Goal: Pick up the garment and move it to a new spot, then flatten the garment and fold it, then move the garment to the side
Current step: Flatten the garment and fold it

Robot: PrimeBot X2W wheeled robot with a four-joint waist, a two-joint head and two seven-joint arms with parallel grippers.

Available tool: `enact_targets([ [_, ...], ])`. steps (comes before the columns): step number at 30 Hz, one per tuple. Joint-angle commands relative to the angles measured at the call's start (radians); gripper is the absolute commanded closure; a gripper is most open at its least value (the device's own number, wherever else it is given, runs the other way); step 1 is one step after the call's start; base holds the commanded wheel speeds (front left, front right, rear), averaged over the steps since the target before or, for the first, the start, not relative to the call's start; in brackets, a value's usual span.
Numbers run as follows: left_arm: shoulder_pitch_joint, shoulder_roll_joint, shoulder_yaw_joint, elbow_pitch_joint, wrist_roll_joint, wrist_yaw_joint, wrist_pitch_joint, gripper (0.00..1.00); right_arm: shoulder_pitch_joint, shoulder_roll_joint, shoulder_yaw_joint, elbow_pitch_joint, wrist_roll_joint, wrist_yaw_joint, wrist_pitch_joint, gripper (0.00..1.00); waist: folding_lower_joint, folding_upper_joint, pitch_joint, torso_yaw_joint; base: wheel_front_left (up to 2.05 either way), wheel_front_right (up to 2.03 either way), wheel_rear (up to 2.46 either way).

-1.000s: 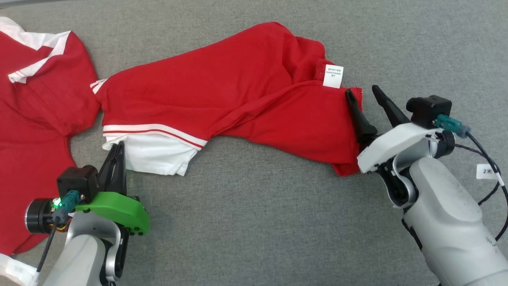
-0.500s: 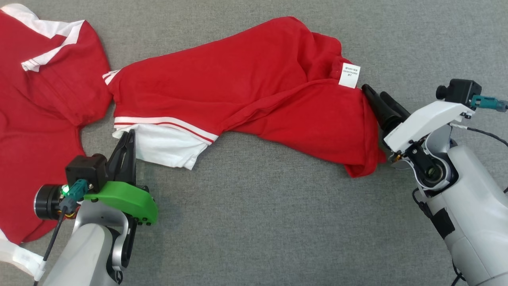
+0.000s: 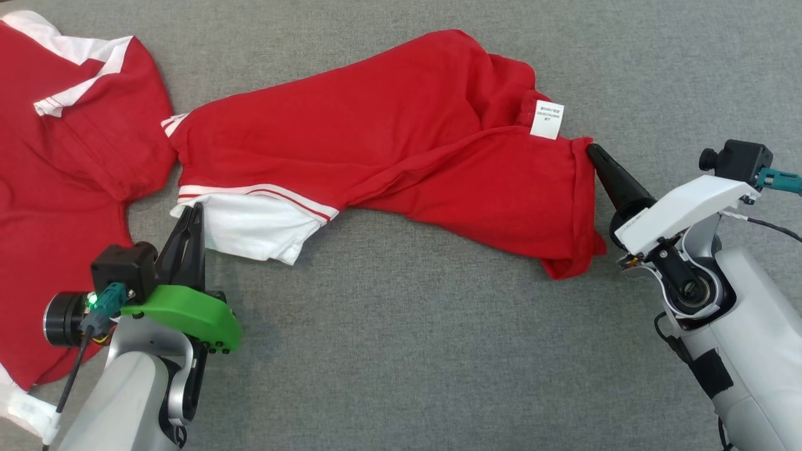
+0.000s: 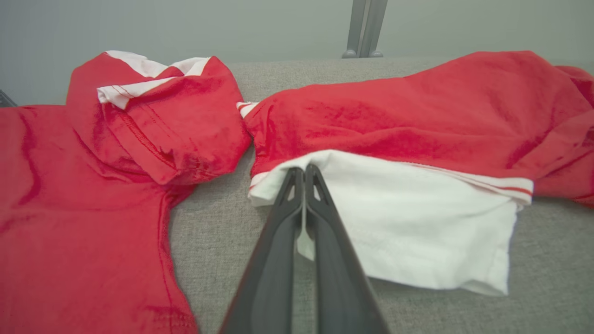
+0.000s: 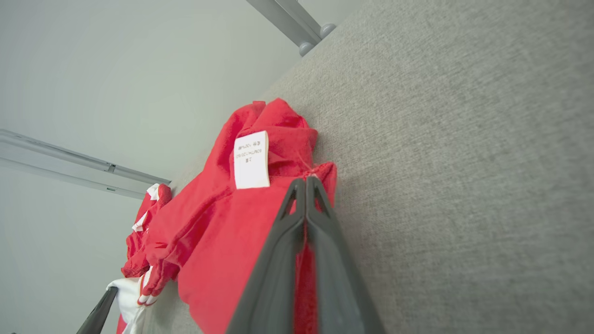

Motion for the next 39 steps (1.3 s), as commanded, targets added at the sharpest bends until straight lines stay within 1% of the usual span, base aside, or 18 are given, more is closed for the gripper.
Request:
enact_targets([
  [1,-0.015,0.006,0.01,0.004,-0.012,-0.002,-0.01,1.0,0.013,-0.008,0.001,-0.008,0.009,0.0,-0.015,1.0,0.0,0.0,-0.003,0.0,0.0,0.0,0.0],
  [4,-0.023,0.011,0.015,0.006,-0.019,-0.008,-0.019,1.0,0.016,-0.026,-0.001,-0.028,0.014,0.0,-0.046,1.0,0.0,0.0,-0.007,-0.003,0.0,0.0,0.0],
  [6,-0.031,-0.002,0.03,-0.014,-0.046,-0.021,-0.035,1.0,0.02,-0.043,-0.005,-0.054,0.018,0.0,-0.073,1.0,0.0,0.0,-0.013,-0.006,0.0,0.0,0.0],
  [8,-0.038,-0.031,0.049,-0.054,-0.108,-0.054,-0.044,1.0,0.02,-0.067,-0.01,-0.096,0.021,0.0,-0.104,1.0,0.0,0.0,-0.022,-0.009,0.0,0.0,0.0],
  [9,-0.046,-0.041,0.057,-0.084,-0.15,-0.083,-0.037,1.0,0.018,-0.08,-0.015,-0.131,0.026,0.0,-0.127,1.0,0.0,0.0,-0.028,-0.01,0.0,0.0,0.0],
  [11,-0.073,-0.054,0.087,-0.145,-0.231,-0.121,-0.016,1.0,0.017,-0.116,-0.027,-0.191,0.025,0.0,-0.162,1.0,0.0,0.0,-0.042,-0.014,0.0,0.0,0.0],
  [13,-0.113,-0.062,0.113,-0.218,-0.301,-0.148,0.014,1.0,0.008,-0.153,-0.039,-0.254,0.006,0.0,-0.202,1.0,0.0,0.0,-0.062,-0.021,0.0,0.0,0.0],
  [15,-0.156,-0.072,0.137,-0.295,-0.37,-0.158,0.056,1.0,-0.002,-0.188,-0.051,-0.314,-0.019,0.0,-0.238,1.0,0.0,0.0,-0.081,-0.031,0.0,0.0,0.0],
  [17,-0.211,-0.08,0.156,-0.373,-0.431,-0.151,0.103,1.0,-0.014,-0.222,-0.068,-0.372,-0.047,0.0,-0.267,1.0,0.0,0.0,-0.097,-0.04,0.0,0.0,0.0],
  [20,-0.308,-0.092,0.174,-0.467,-0.499,-0.121,0.171,1.0,-0.036,-0.262,-0.094,-0.451,-0.098,0.0,-0.288,1.0,0.0,0.0,-0.116,-0.054,0.0,0.0,0.0],
  [23,-0.42,-0.093,0.182,-0.519,-0.523,-0.085,0.225,1.0,-0.078,-0.297,-0.125,-0.513,-0.149,0.0,-0.293,1.0,0.0,0.0,-0.133,-0.068,0.0,0.0,0.0],
  [25,-0.498,-0.088,0.175,-0.532,-0.517,-0.064,0.263,1.0,-0.109,-0.31,-0.145,-0.547,-0.177,0.0,-0.281,1.0,0.0,0.0,-0.14,-0.078,0.0,0.0,0.0],
  [29,-0.656,-0.077,0.146,-0.504,-0.491,-0.033,0.331,1.0,-0.189,-0.335,-0.188,-0.578,-0.228,0.0,-0.23,1.0,0.0,0.0,-0.137,-0.09,0.0,0.0,0.0],
  [32,-0.771,-0.071,0.125,-0.416,-0.467,-0.014,0.374,1.0,-0.264,-0.328,-0.197,-0.546,-0.279,0.0,-0.185,1.0,0.0,0.0,-0.114,-0.098,0.0,0.0,0.0],
  [34,-0.844,-0.06,0.105,-0.338,-0.438,-0.017,0.398,1.0,-0.321,-0.309,-0.192,-0.501,-0.303,0.0,-0.162,1.0,0.0,0.0,-0.089,-0.105,0.0,0.0,0.0],
  [36,-0.922,-0.049,0.08,-0.247,-0.407,-0.034,0.41,1.0,-0.39,-0.293,-0.171,-0.436,-0.335,0.0,-0.153,1.0,0.0,0.0,-0.054,-0.111,0.0,0.0,0.0],
  [39,-1.033,-0.057,0.059,-0.095,-0.37,-0.045,0.409,1.0,-0.491,-0.251,-0.119,-0.329,-0.382,0.0,-0.163,1.0,0.0,0.0,0.012,-0.125,0.0,0.0,0.0],
])
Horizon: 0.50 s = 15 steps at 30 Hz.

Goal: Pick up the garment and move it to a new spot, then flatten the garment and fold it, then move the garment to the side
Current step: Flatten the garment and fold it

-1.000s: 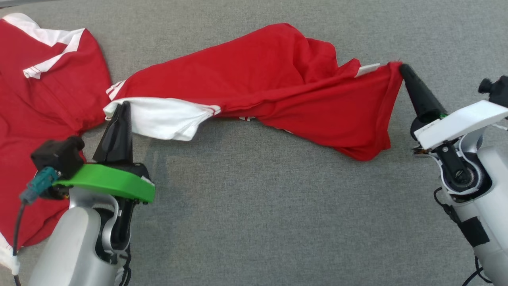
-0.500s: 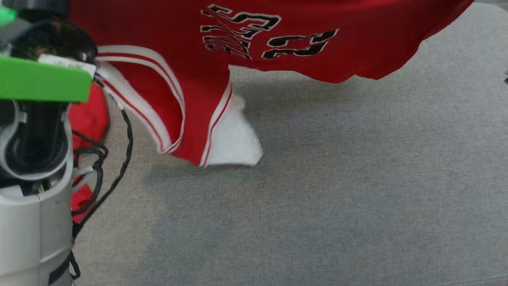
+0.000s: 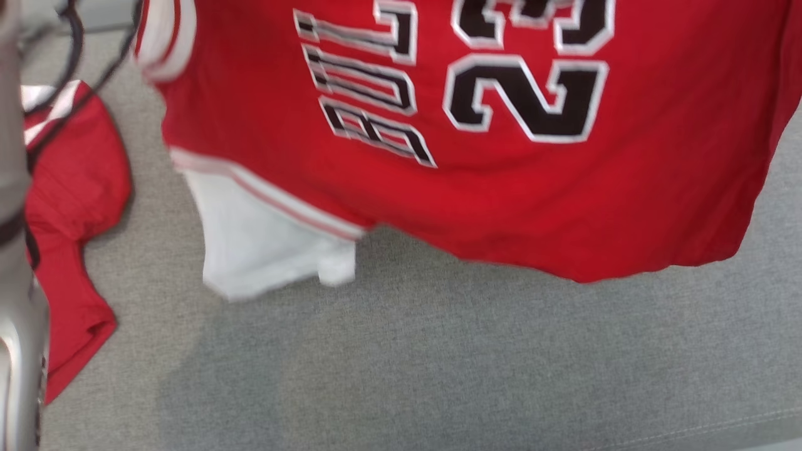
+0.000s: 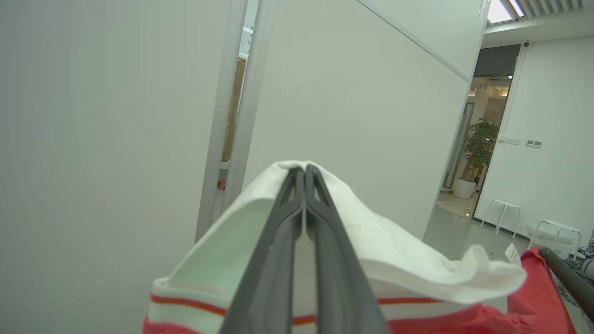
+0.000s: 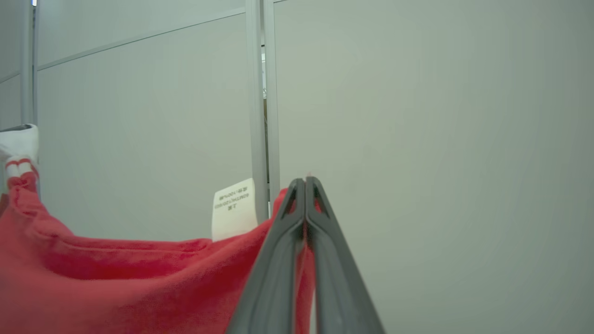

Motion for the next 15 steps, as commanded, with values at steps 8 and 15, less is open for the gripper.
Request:
enact_targets([
  [8,-0.369,-0.068,-0.064,0.385,0.139,-0.084,-0.164,1.0,-0.364,0.155,0.076,0.34,-0.183,0.0,-0.175,1.0,0.0,-0.0001,0.298,-0.071,0.0,0.0,0.0],
  [15,-0.613,-0.141,-0.11,0.576,0.232,-0.177,-0.454,1.0,-0.566,0.266,-0.136,0.386,-0.41,-0.001,-0.197,1.0,0.0,-0.0001,0.469,-0.091,0.0,0.0,0.0],
])
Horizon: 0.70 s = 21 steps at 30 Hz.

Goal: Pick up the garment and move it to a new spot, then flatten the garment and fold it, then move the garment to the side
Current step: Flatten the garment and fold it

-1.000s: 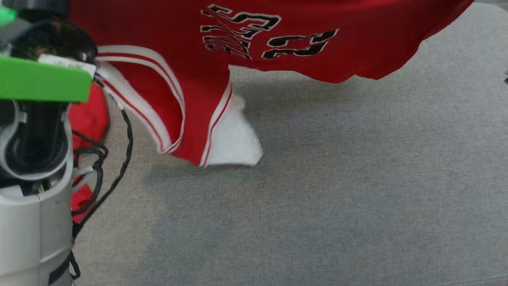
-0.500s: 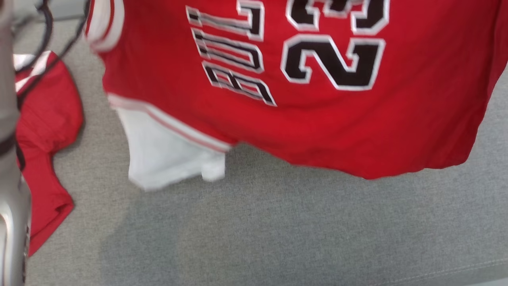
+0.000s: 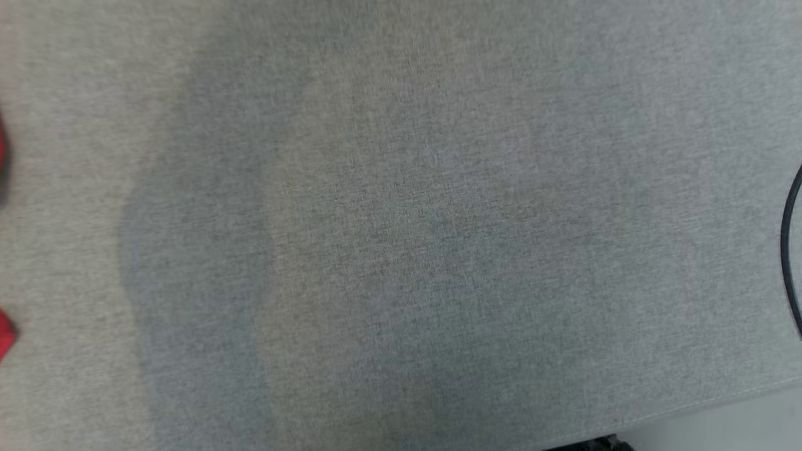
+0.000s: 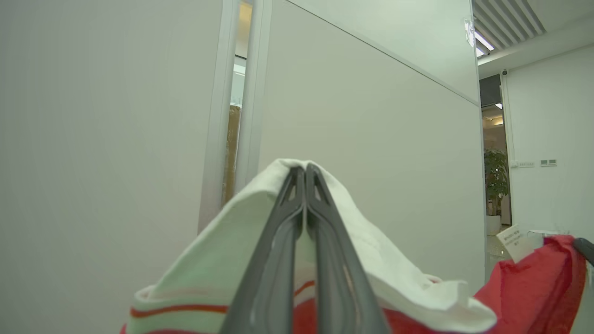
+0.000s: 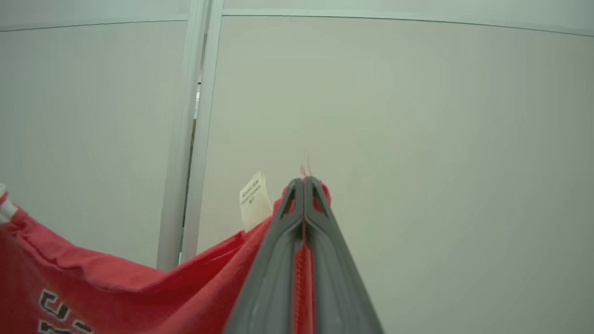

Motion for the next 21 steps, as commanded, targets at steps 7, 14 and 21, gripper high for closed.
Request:
enact_targets([
  [7,0.125,0.025,-0.036,0.005,-0.012,-0.046,-0.138,1.0,0.141,0.051,-0.051,-0.013,-0.086,-0.001,-0.002,1.0,-0.0001,-0.0001,0.186,0.01,0.0,0.0,0.0],
  [14,0.424,0.085,-0.071,-0.247,-0.096,-0.046,-0.143,1.0,0.324,0.015,-0.023,-0.07,-0.072,-0.001,-0.002,1.0,-0.0001,-0.0001,0.157,0.071,0.0,0.0,0.0],
  [21,0.739,0.168,-0.056,-0.478,-0.121,-0.046,-0.143,1.0,0.525,-0.017,-0.037,-0.204,-0.05,-0.001,-0.002,1.0,-0.0001,-0.0001,0.08,0.103,0.0,0.0,0.0],
])
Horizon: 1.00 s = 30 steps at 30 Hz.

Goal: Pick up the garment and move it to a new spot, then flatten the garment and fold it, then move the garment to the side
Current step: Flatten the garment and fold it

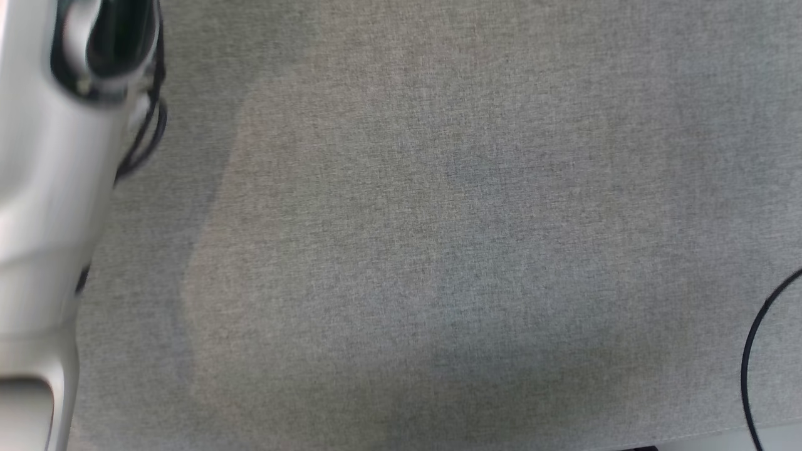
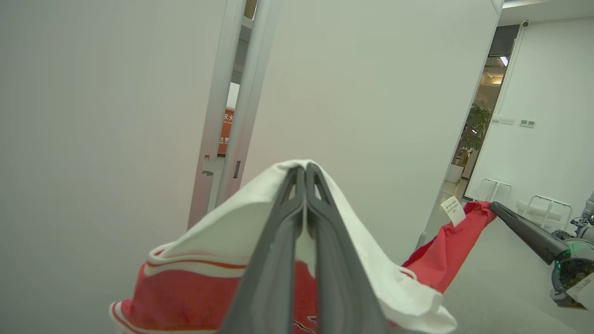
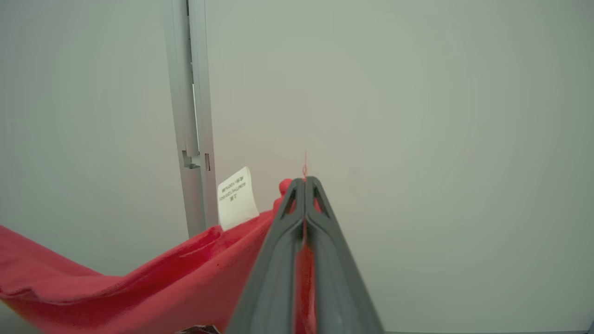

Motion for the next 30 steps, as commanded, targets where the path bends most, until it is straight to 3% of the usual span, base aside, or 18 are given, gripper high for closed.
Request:
enact_targets([
  [1,0.075,0.026,0.013,-0.031,0.002,-0.002,-0.003,1.0,0.053,0.003,-0.003,-0.026,0.003,-0.001,-0.003,1.0,-0.0001,-0.0001,-0.06,0.02,0.0,0.0,0.0],
  [8,0.45,0.085,0.058,-0.185,-0.025,0.047,-0.003,1.0,0.316,0.046,-0.048,-0.132,0.012,-0.001,-0.003,1.0,-0.0001,-0.0001,-0.186,0.022,0.0,0.0,0.0],
  [15,0.778,0.036,0.086,-0.249,-0.074,0.075,-0.003,1.0,0.583,0.097,-0.124,-0.166,0.018,-0.001,-0.003,1.0,-0.0001,-0.0001,-0.302,0.044,0.0,0.0,0.0],
  [21,0.991,-0.02,0.104,-0.248,-0.058,0.067,-0.003,1.0,0.788,0.137,-0.158,-0.153,-0.001,-0.002,-0.003,1.0,-0.0001,-0.0001,-0.401,0.055,0.0,0.0,0.0],
  [25,1.125,-0.037,0.097,-0.243,-0.037,0.064,-0.003,1.0,0.918,0.173,-0.188,-0.173,-0.01,-0.002,-0.003,1.0,-0.0001,-0.0001,-0.467,0.054,0.0,0.0,0.0],
  [30,1.261,-0.041,0.093,-0.276,-0.044,0.095,-0.002,1.0,1.044,0.195,-0.208,-0.218,-0.029,-0.002,-0.003,1.0,-0.0001,-0.0001,-0.514,0.042,0.0,0.0,0.0],
])
